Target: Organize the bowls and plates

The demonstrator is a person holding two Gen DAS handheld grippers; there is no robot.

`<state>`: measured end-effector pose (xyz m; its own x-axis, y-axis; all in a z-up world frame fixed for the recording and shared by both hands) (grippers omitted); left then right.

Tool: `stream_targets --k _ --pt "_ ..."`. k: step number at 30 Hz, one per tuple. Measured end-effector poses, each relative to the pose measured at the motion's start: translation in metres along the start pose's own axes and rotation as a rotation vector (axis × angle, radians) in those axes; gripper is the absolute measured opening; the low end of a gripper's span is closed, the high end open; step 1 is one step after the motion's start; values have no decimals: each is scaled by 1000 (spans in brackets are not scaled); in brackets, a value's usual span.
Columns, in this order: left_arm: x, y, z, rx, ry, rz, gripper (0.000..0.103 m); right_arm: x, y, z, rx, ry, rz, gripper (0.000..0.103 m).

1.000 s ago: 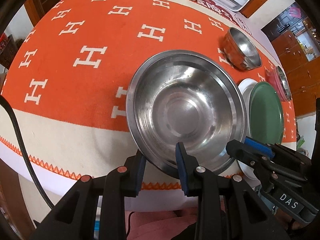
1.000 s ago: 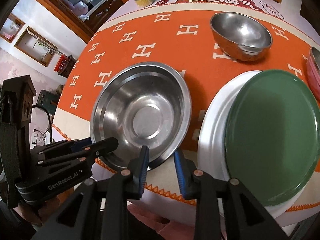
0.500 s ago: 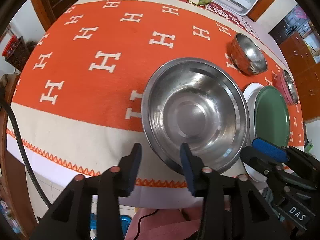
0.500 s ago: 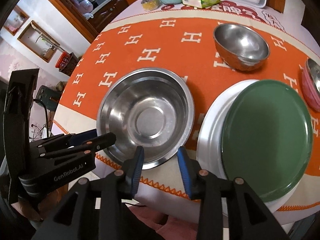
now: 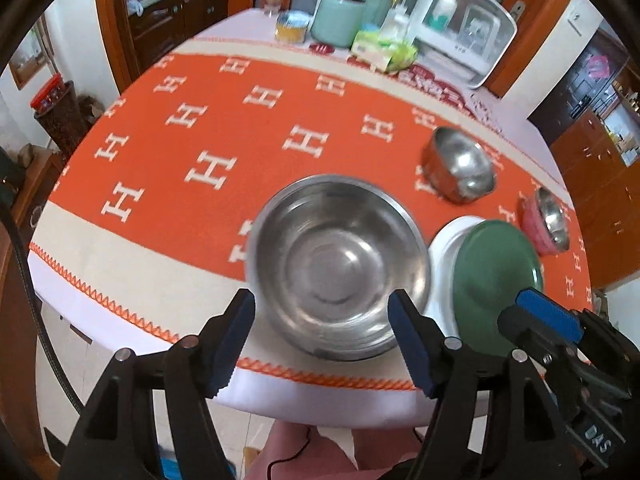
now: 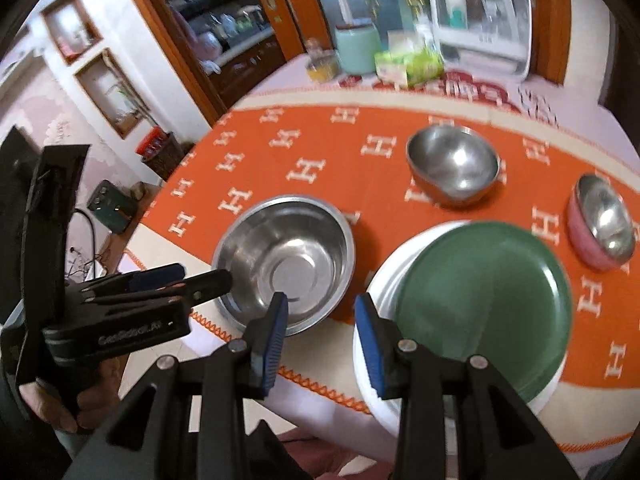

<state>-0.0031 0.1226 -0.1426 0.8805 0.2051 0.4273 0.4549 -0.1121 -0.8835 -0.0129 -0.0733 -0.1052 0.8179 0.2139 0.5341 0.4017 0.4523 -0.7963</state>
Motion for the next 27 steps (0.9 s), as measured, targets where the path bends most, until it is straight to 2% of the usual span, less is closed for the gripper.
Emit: stream_targets --k 4,6,8,10,17,27 --pt "-5 -10 -30 -8 -10 -53 69 -5 -23 -6 22 -98 -49 36" --pt "-7 -16 -49 -17 -2 -77 70 -8 -36 -13 18 -136 -62 39" --pt "-10 -21 -67 -18 12 -101 72 -10 -46 -20 11 -164 -83 47" --pt "-13 -24 -86 -11 24 -120 72 -12 -58 -31 -7 -188 -108 49" --pt "-17 -29 -144 -11 46 -168 77 -15 -92 -82 -29 -188 -169 60" --pt "-18 -31 -233 -1 97 -264 85 -7 -131 -156 -38 -200 -261 63"
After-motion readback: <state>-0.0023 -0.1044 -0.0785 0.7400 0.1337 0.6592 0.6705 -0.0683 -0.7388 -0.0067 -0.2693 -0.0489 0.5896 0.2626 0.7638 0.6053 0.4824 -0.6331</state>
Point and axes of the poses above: each gripper's, at about its wrist camera, not at the fingertips, and y roughly the way its jaws point, z to its left, x to its top, the point moved 1 cm from there along y, roughly the way its jaws point, and after that the axes turned 1 degree about -z, right-handed, at the moved point
